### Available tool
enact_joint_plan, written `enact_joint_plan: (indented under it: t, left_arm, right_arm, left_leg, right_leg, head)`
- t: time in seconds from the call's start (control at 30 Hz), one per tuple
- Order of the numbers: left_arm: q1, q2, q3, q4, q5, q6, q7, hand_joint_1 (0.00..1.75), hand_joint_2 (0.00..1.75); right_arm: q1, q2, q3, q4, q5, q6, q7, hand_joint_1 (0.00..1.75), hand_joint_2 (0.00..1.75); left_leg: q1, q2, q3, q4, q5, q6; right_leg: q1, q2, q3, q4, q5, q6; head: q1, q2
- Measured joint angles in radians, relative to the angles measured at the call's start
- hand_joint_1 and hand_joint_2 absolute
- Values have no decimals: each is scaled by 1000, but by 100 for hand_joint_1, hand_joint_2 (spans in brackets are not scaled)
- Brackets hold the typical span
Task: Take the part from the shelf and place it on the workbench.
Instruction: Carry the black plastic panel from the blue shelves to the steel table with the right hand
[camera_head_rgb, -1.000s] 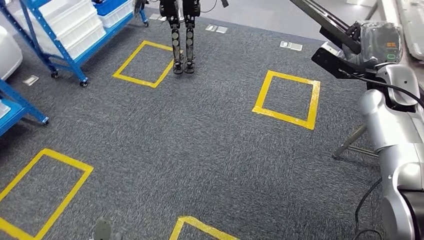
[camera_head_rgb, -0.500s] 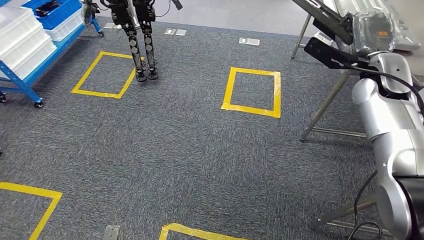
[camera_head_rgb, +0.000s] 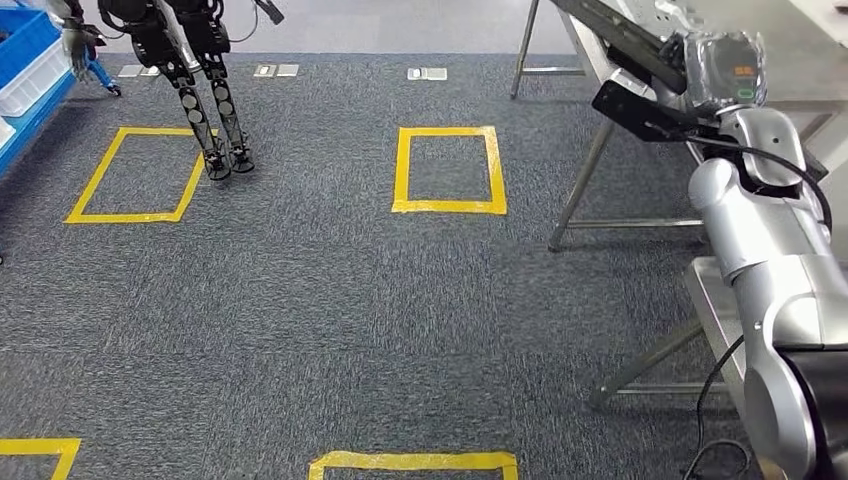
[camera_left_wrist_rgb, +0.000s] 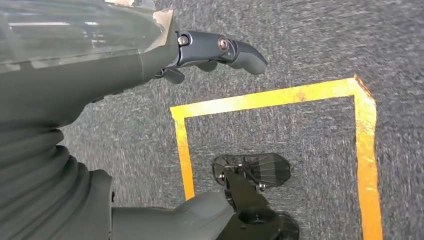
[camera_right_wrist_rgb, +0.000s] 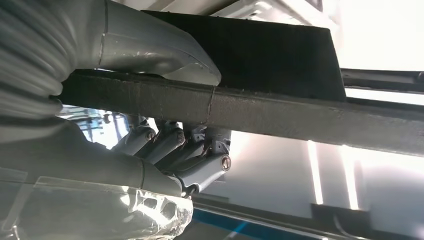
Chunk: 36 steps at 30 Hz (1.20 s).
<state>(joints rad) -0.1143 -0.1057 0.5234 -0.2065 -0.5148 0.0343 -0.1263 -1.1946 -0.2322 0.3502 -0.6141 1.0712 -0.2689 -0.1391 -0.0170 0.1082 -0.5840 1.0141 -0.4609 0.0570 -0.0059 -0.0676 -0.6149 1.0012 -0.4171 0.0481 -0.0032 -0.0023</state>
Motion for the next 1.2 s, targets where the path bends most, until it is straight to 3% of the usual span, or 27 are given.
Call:
enact_joint_plan:
  t: [0.07, 0.13, 0.2, 0.27, 0.3, 0.37, 0.43, 0.5, 0.57, 0.6, 0.63, 0.7, 0.77, 0.8, 0.83, 0.9, 0.97, 1.03, 1.1, 1.13, 1.2]
  left_arm:
    - [0, 0, -1, 0, -4, 1, 2, 0, 175]
    - [-1, 0, -3, 0, -12, 2, 4, 0, 175]
    - [2, 0, -7, 1, -17, 1, 5, 0, 175]
    - [7, -1, -9, 3, -18, -6, 5, 0, 175]
    - [8, -1, -10, 3, -18, -10, 4, 0, 175]
    - [9, 0, -11, 4, -21, -17, -2, 0, 175]
    - [9, 0, -14, 4, -29, -27, -14, 0, 175]
    - [9, 0, -19, 4, -38, -33, -27, 0, 175]
    - [8, 0, -24, 4, -44, -35, -36, 0, 175]
    - [5, -1, -26, 4, -45, -35, -39, 0, 175]
    - [3, -1, -27, 4, -46, -36, -42, 0, 175]
    - [2, 0, -28, 4, -43, -38, -51, 0, 175]
    - [4, 2, -28, 4, -40, -41, -65, 0, 175]
    - [5, 3, -28, 4, -40, -41, -71, 0, 175]
    - [4, 3, -28, 4, -40, -42, -74, 0, 175]
    - [3, 3, -28, 4, -40, -43, -76, 0, 175]
    - [3, 3, -28, 4, -40, -43, -78, 0, 175]
    - [2, 3, -28, 4, -40, -44, -92, 0, 175]
    - [0, 2, -28, 4, -40, -45, -131, 0, 175]
    - [-2, 1, -28, 3, -39, -45, -156, 0, 175]
    - [-3, 1, -27, 3, -33, -49, -203, 0, 175]
  right_arm:
    - [0, -2, 1, 1, 0, 0, 2, 159, 175]
    - [-2, -3, 1, 0, -1, 0, 5, 159, 175]
    - [-5, 1, 2, 0, 0, 0, 11, 159, 175]
    - [-5, 7, 3, 1, 3, 1, 15, 159, 175]
    - [-4, 10, 4, 2, 4, 2, 16, 159, 175]
    - [-5, 13, 5, 4, 6, 2, 19, 159, 175]
    - [-8, 18, 5, 7, 8, 1, 22, 159, 175]
    - [-14, 21, 5, 12, 11, 0, 25, 159, 175]
    - [-15, 17, 5, 17, 13, -1, 26, 159, 175]
    - [-14, 13, 5, 20, 14, -2, 26, 159, 175]
    - [-15, 7, 5, 23, 15, -2, 27, 159, 175]
    - [-15, 0, 5, 29, 16, -2, 29, 159, 175]
    - [-12, -1, 6, 37, 18, -2, 30, 159, 175]
    - [-8, -2, 7, 41, 19, -2, 31, 159, 175]
    - [-5, -3, 8, 45, 19, -2, 31, 159, 175]
    - [-2, -4, 10, 50, 20, -2, 32, 159, 175]
    - [-9, -3, 11, 52, 21, -2, 32, 159, 175]
    - [-14, -4, 14, 53, 22, -3, 33, 159, 175]
    - [-15, -10, 15, 55, 25, -2, 38, 159, 175]
    - [-16, -13, 16, 56, 27, -2, 43, 159, 175]
    - [-21, -15, 17, 58, 35, -1, 62, 159, 175]
  left_leg:
    - [0, 17, 0, 2, -4, -6]
    - [8, -20, -12, 36, -32, -18]
    - [15, -82, -55, 138, -94, -29]
    - [21, -105, -109, 260, -146, -35]
    - [25, -108, -123, 291, -150, -38]
    - [35, -116, -97, 236, -103, -41]
    - [47, -161, -34, 107, -41, -45]
    - [50, -196, -2, 34, -19, -46]
    - [40, -180, -2, 25, -16, -34]
    - [36, -167, -1, 19, -10, -24]
    - [33, -154, -1, 13, -3, -12]
    - [30, -127, -2, 3, 7, 5]
    - [25, -97, -5, 3, 9, 10]
    - [22, -81, -6, 3, 9, 10]
    - [19, -66, -7, 3, 9, 10]
    - [15, -40, -6, 3, 8, 9]
    - [7, -16, -7, 5, 5, 5]
    - [-1, 6, -6, 7, 2, -2]
    - [0, 18, -5, 11, -5, -9]
    - [4, 3, -9, 24, -15, -15]
    - [12, -57, -41, 103, -66, -27]
  right_leg:
    - [-3, 26, -4, -3, 6, -11]
    - [-11, 46, -4, -6, 12, -22]
    - [-16, 66, -5, -7, 15, -32]
    - [-16, 89, -7, -7, 18, -36]
    - [-17, 103, -8, -7, 19, -37]
    - [-19, 130, -9, -5, 22, -35]
    - [-20, 157, -14, 0, 25, -29]
    - [-19, 182, -26, 3, 31, -16]
    - [-20, 207, -37, -5, 43, 4]
    - [-23, 202, -44, -5, 45, 11]
    - [-22, 181, -55, 6, 38, 14]
    - [-22, 117, -99, 90, -5, 9]
    - [-21, 87, -159, 227, -60, 6]
    - [-21, 83, -176, 274, -75, 9]
    - [-20, 81, -170, 277, -74, 13]
    - [-17, 60, -102, 173, -42, 21]
    - [-3, 12, -23, 43, -12, 15]
    - [11, -3, 4, -3, 0, 0]
    - [5, 21, 1, -6, 6, -12]
    - [-1, 33, 2, -8, 8, -17]
    - [-12, 53, 4, -11, 13, -32]
  head:
    - [-2, 0]
    - [-4, 0]
    - [-5, 0]
    - [-4, 0]
    - [-5, 0]
    - [-5, 0]
    - [-4, 0]
    - [-3, 0]
    - [-3, 0]
    - [-4, 0]
    - [-1, 0]
    - [4, 0]
    - [7, 0]
    - [7, 0]
    - [7, 0]
    - [7, 0]
    - [7, 0]
    - [7, 0]
    - [6, 0]
    - [6, 0]
    - [5, 0]
